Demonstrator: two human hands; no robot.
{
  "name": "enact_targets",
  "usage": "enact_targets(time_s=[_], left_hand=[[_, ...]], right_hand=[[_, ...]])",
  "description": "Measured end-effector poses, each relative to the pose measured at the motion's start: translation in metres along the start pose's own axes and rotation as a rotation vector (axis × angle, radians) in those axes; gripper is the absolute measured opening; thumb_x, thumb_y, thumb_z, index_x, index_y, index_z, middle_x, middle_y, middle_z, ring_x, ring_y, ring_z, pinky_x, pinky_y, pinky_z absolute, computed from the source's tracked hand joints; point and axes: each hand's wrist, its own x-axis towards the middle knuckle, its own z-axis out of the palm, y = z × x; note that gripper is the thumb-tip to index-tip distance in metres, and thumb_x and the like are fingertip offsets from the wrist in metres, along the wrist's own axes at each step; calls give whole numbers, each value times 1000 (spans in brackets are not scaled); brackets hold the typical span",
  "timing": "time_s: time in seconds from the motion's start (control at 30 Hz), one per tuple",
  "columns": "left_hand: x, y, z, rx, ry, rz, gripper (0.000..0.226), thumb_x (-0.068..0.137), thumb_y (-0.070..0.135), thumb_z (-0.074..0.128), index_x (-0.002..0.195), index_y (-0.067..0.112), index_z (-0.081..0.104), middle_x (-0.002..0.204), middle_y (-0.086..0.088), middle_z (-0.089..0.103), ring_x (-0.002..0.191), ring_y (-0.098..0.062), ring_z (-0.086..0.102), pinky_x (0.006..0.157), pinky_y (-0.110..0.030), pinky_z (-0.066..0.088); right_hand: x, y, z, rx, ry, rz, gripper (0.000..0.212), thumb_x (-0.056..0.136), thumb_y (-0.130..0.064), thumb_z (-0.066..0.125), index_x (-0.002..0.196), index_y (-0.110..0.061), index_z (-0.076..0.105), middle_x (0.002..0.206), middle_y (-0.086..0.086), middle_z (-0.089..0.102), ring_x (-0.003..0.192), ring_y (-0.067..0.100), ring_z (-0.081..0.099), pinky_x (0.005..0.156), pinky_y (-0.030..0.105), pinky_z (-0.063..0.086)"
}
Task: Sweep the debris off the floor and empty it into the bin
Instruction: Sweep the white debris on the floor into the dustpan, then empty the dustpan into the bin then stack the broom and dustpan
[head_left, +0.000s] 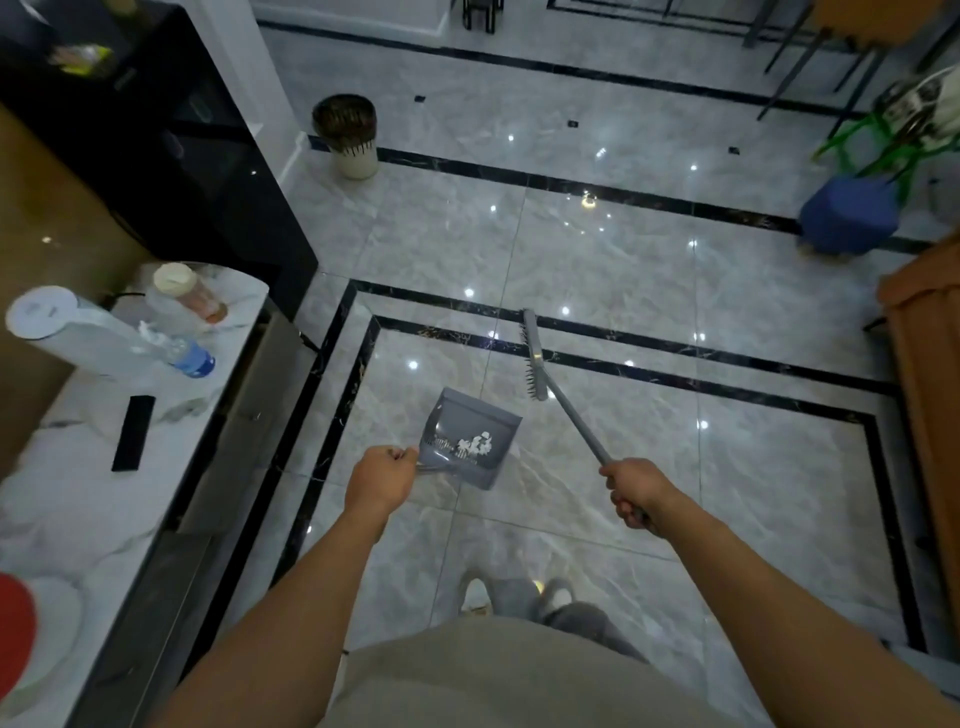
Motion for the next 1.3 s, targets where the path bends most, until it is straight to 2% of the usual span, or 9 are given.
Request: enact_targets(time_s=[0.1, 0.3, 0.6, 0.77, 1.0, 1.07, 1.17, 1.23, 1.3], left_hand=[[30, 24, -6, -11, 0, -6, 48, 99, 38, 60, 59, 13, 50, 61, -5, 57, 63, -25, 57, 60, -32, 40], [92, 82, -12, 2, 1, 2, 47, 100, 35, 58, 59, 15, 48, 60, -5, 53, 58, -22, 52, 57, -31, 37], [200, 204, -15, -36, 69, -73, 39, 101, 33, 58, 78, 2, 67, 68, -9, 59, 62, -22, 54, 55, -28, 37], [262, 272, -48, -216, 74, -181, 33, 97, 33, 61, 76, 8, 61, 67, -12, 57, 64, -27, 57, 62, -33, 47], [336, 328, -96, -534, -32, -277, 23, 98, 20, 58, 76, 13, 59, 60, -7, 48, 45, -19, 49, 50, -30, 47], [366, 340, -108, -621, -33, -296, 26, 101, 20, 57, 75, 13, 57, 57, -5, 44, 41, -17, 44, 46, -27, 44], [413, 362, -125, -663, 44, -316, 30, 102, 23, 57, 74, 14, 52, 46, 2, 39, 35, -13, 34, 39, -21, 32], [453, 381, -137, -670, 60, -308, 29, 102, 26, 58, 76, 14, 52, 43, 4, 40, 35, -12, 35, 40, -22, 32], [489, 400, -151, -691, 73, -315, 28, 102, 27, 59, 78, 14, 53, 48, 1, 41, 37, -14, 36, 40, -23, 33]], right_hand=[[15, -41, -3, -11, 0, -6, 22, 100, -22, 53, 82, -10, 56, 52, 4, 44, 37, 14, 34, 40, 22, 28], [65, -119, -12, -29, -17, -10, 26, 100, -24, 54, 76, -12, 53, 51, 3, 43, 37, 14, 33, 38, 22, 28], [164, -273, -55, -134, -47, 0, 24, 100, -25, 54, 79, -12, 56, 53, 2, 45, 40, 13, 35, 39, 22, 31], [204, -369, -79, -163, -85, -41, 19, 99, -21, 55, 84, -10, 59, 53, 3, 45, 38, 13, 36, 41, 20, 28], [243, -496, -65, -194, -136, -102, 13, 97, -17, 56, 94, -5, 59, 55, 6, 44, 39, 14, 35, 38, 20, 28], [258, -536, -52, -222, -154, -107, 13, 97, -17, 55, 93, -5, 59, 53, 5, 44, 38, 13, 35, 37, 19, 29], [275, -589, -29, -226, -159, -101, 22, 97, -22, 58, 80, -8, 55, 46, 4, 43, 33, 14, 35, 39, 18, 29], [290, -628, -16, -232, -165, -92, 23, 98, -25, 59, 80, -10, 54, 48, 4, 44, 34, 14, 36, 39, 17, 29], [301, -666, -4, -239, -153, -85, 23, 98, -26, 58, 82, -12, 54, 51, 3, 44, 36, 14, 36, 38, 17, 29]])
